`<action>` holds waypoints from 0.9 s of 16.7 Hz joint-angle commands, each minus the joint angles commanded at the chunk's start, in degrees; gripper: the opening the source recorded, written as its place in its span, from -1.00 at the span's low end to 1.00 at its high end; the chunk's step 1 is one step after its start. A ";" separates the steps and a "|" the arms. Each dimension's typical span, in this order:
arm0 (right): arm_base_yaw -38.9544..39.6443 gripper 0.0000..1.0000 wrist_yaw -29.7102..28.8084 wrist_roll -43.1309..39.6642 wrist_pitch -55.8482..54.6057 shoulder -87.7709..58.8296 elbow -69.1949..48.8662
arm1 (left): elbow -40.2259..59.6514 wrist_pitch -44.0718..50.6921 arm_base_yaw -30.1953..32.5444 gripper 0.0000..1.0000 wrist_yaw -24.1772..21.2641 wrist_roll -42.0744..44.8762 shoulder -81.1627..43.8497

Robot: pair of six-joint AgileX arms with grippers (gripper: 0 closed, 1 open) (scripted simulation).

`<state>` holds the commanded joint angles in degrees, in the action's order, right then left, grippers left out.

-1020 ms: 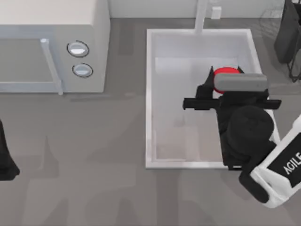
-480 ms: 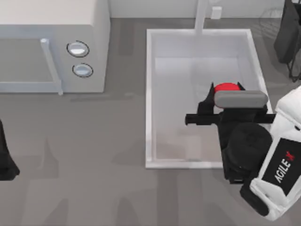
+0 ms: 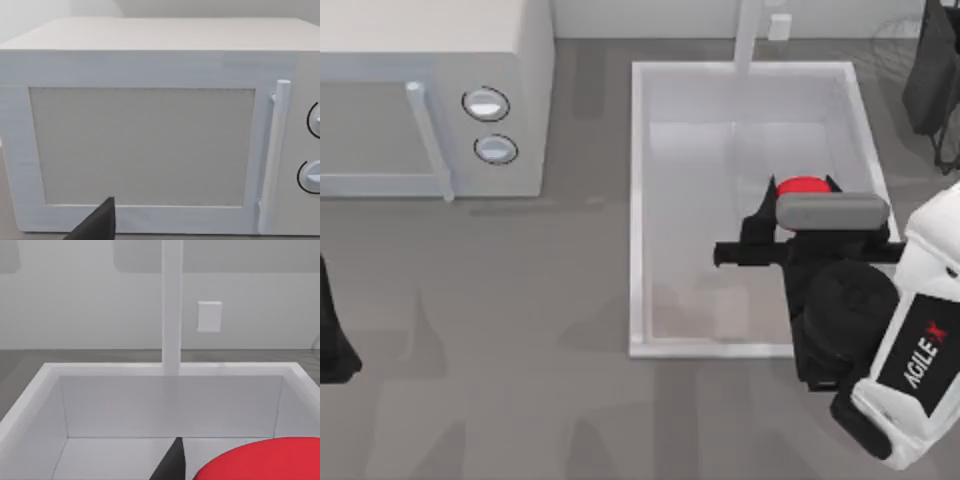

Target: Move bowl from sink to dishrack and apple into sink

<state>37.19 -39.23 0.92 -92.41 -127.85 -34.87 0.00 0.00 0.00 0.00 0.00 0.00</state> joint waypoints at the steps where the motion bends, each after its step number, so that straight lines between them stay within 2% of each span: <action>1: 0.00 0.36 0.00 0.00 0.00 0.00 0.00 | 0.00 0.00 0.00 1.00 0.00 0.00 0.00; 5: 0.00 0.96 0.00 0.00 0.00 0.00 0.00 | 0.00 0.00 0.00 1.00 0.00 0.00 0.00; 15: -0.01 1.00 0.00 0.00 0.01 0.02 -0.04 | 0.00 0.00 0.00 1.00 0.00 0.00 0.00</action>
<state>37.18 -39.23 0.92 -92.40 -127.83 -34.91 0.00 0.00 0.00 0.00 0.00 0.00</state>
